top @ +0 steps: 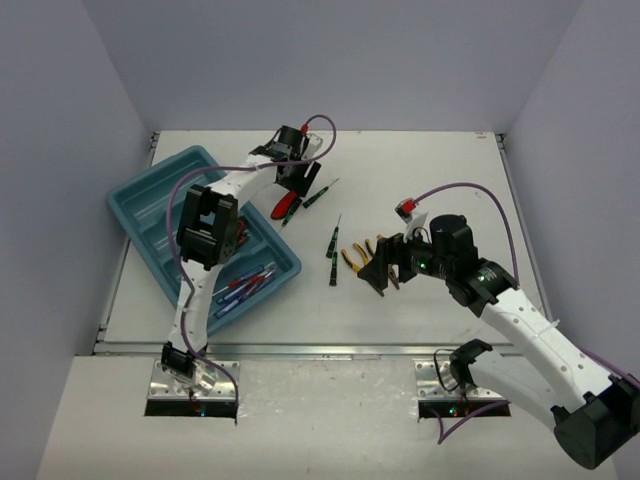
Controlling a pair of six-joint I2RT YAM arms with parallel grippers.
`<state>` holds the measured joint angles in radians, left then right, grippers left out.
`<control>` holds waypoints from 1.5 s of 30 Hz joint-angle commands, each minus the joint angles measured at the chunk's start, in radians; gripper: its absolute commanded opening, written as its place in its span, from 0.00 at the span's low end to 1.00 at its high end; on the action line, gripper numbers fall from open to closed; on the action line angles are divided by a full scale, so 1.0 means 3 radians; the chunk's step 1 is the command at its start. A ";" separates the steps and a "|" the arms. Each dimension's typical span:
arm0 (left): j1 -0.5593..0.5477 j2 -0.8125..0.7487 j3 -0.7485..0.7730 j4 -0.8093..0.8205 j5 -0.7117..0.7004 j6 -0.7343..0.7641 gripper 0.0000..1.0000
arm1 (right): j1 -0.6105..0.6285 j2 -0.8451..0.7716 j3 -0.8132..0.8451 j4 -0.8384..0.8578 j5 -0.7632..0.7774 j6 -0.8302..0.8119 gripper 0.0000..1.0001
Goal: Sort the tools into containers
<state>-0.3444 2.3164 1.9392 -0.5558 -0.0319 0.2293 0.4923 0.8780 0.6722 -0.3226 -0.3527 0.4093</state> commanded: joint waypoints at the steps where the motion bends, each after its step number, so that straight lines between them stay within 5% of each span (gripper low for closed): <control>1: 0.0092 0.0147 0.0180 -0.0001 0.0183 0.0049 0.67 | -0.0017 -0.0045 -0.0016 0.0129 -0.0036 -0.0066 0.99; 16: 0.0184 0.0535 0.0459 0.0047 0.0389 -0.0051 0.60 | -0.0015 0.0035 -0.0037 0.0170 -0.0086 -0.0066 0.99; 31: 0.0251 0.0598 0.0738 -0.0067 0.0295 -0.0046 0.09 | -0.0020 0.0039 -0.0047 0.0168 -0.0041 -0.0073 0.99; 37: 0.0263 0.0514 0.0761 -0.0034 0.0231 -0.0069 0.00 | -0.0015 0.0049 -0.0047 0.0165 -0.0036 -0.0076 0.99; 45: 0.0263 0.0259 0.0786 0.0021 0.0227 -0.0127 0.00 | -0.0016 0.0054 -0.0047 0.0170 -0.0026 -0.0076 0.99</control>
<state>-0.2787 2.4854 2.1304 -0.5830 0.0416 0.2059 0.4923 0.8948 0.6555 -0.3149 -0.3668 0.3996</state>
